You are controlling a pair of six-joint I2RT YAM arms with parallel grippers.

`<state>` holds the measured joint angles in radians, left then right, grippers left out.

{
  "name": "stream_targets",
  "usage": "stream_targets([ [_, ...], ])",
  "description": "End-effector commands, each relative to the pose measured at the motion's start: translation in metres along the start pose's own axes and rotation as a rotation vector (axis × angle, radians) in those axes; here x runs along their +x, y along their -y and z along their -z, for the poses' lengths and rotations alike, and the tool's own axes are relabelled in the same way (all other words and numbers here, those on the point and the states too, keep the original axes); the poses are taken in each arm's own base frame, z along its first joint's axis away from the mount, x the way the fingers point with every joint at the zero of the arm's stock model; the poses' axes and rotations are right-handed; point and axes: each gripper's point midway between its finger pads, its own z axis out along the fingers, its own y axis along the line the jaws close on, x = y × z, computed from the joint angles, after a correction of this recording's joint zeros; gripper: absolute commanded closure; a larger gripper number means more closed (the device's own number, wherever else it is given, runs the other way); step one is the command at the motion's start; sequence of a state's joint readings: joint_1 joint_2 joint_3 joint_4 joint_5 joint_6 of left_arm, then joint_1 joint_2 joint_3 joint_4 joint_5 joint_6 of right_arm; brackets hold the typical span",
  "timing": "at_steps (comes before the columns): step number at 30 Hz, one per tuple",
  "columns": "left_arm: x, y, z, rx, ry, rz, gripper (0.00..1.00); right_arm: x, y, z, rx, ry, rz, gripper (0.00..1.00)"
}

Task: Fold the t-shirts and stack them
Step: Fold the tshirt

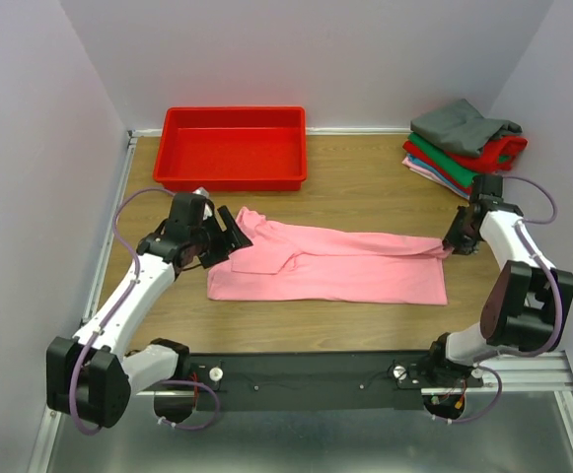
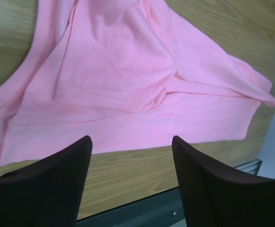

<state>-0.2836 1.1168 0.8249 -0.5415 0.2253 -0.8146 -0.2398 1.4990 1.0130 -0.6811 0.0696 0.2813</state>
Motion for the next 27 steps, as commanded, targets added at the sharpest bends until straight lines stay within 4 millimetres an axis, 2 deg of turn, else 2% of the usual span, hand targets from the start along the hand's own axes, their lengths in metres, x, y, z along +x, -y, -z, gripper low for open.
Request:
stream_targets([
  [1, -0.006, 0.017, 0.023, 0.037, 0.004, -0.054, 0.06, -0.002, 0.007, 0.017, 0.022, 0.051, -0.019, 0.57],
  [3, -0.018, 0.023, 0.020, 0.039, 0.029, -0.082, 0.05, -0.011, 0.006, 0.025, 0.018, 0.085, -0.033, 0.45],
  [4, -0.026, 0.022, 0.010, 0.025, 0.039, -0.086, 0.05, -0.015, 0.005, 0.026, 0.017, 0.093, -0.038, 0.42],
  [5, -0.058, 0.014, -0.018, -0.070, 0.092, -0.142, 0.05, -0.031, -0.003, 0.019, 0.008, 0.090, -0.059, 0.41],
  [6, -0.058, 0.014, -0.018, -0.071, 0.093, -0.143, 0.05, -0.031, -0.003, 0.019, 0.007, 0.090, -0.060, 0.41],
  [9, -0.092, 0.009, -0.047, -0.145, 0.154, -0.191, 0.10, -0.044, -0.012, -0.001, -0.004, 0.053, -0.067, 0.43],
  [10, -0.098, 0.011, -0.054, -0.147, 0.164, -0.200, 0.12, -0.051, -0.014, 0.001, -0.009, 0.070, -0.067, 0.44],
  [12, -0.112, 0.014, -0.076, -0.152, 0.167, -0.215, 0.17, -0.059, -0.018, -0.009, -0.015, 0.064, -0.063, 0.45],
  [13, -0.122, 0.022, -0.080, -0.138, 0.181, -0.222, 0.18, -0.063, -0.020, -0.012, -0.020, 0.069, -0.060, 0.45],
  [14, -0.120, 0.015, -0.096, -0.158, 0.157, -0.221, 0.19, -0.063, -0.021, -0.020, -0.017, 0.052, -0.062, 0.45],
  [17, -0.127, 0.012, -0.117, -0.172, 0.150, -0.218, 0.23, -0.066, -0.027, -0.034, -0.035, 0.032, -0.061, 0.46],
  [22, -0.131, 0.010, -0.134, -0.186, 0.132, -0.214, 0.26, -0.061, -0.034, -0.044, -0.063, -0.005, -0.077, 0.48],
  [27, -0.128, 0.002, -0.149, -0.203, 0.111, -0.208, 0.27, -0.044, -0.042, -0.048, -0.115, -0.058, -0.089, 0.48],
])
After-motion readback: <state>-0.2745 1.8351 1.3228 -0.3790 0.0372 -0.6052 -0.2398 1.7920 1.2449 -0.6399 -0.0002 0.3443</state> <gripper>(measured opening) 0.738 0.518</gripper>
